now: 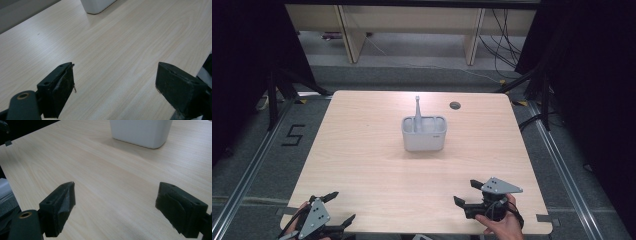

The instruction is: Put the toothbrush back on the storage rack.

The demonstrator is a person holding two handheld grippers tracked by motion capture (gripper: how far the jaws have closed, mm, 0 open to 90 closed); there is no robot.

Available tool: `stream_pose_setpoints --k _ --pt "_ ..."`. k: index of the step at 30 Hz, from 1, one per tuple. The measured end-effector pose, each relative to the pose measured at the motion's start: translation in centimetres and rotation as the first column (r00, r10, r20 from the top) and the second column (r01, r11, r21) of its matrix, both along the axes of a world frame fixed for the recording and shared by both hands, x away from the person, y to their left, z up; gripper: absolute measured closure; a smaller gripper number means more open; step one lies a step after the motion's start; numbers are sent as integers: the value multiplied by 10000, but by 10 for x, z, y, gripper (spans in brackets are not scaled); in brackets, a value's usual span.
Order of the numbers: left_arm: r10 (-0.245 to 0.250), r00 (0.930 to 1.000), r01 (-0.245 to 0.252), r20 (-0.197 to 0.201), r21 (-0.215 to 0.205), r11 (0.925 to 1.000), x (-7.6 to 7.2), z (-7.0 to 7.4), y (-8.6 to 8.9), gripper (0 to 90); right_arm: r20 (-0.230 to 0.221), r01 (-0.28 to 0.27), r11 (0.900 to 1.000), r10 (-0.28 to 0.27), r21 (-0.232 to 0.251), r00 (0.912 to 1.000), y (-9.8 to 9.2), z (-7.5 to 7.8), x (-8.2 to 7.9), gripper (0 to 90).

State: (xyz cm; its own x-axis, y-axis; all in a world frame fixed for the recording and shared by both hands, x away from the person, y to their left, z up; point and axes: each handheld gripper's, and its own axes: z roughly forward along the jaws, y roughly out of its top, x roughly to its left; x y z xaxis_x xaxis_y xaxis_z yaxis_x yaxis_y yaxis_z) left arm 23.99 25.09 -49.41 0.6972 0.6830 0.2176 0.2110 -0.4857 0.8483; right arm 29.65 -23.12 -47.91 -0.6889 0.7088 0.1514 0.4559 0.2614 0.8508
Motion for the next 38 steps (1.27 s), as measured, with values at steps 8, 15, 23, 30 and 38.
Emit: stream_pose_setpoints --k 8,15,23,30,38 --pt "12 10000 -11 -34 186 9998 1 -1 0 148 64 70 9999 -69 -135 10000 -6 -1 -5 162" --pt "-24 10000 24 -12 185 9998 0 0 1 148 -355 164 9998 -167 -95 9992 -7 -2 -11 162" --pt "-25 10000 24 57 167 9999 0 -1 0 148 -428 273 9996 -274 -23 9987 -11 -3 -14 162" --pt "4 10000 -4 21 49 10000 0 -1 -1 148 -217 155 9995 -162 -287 9996 -13 -5 -14 162" --pt "-47 10000 48 -37 145 9999 0 -1 0 148 -280 81 9991 -93 -416 9996 -14 -7 -17 162"
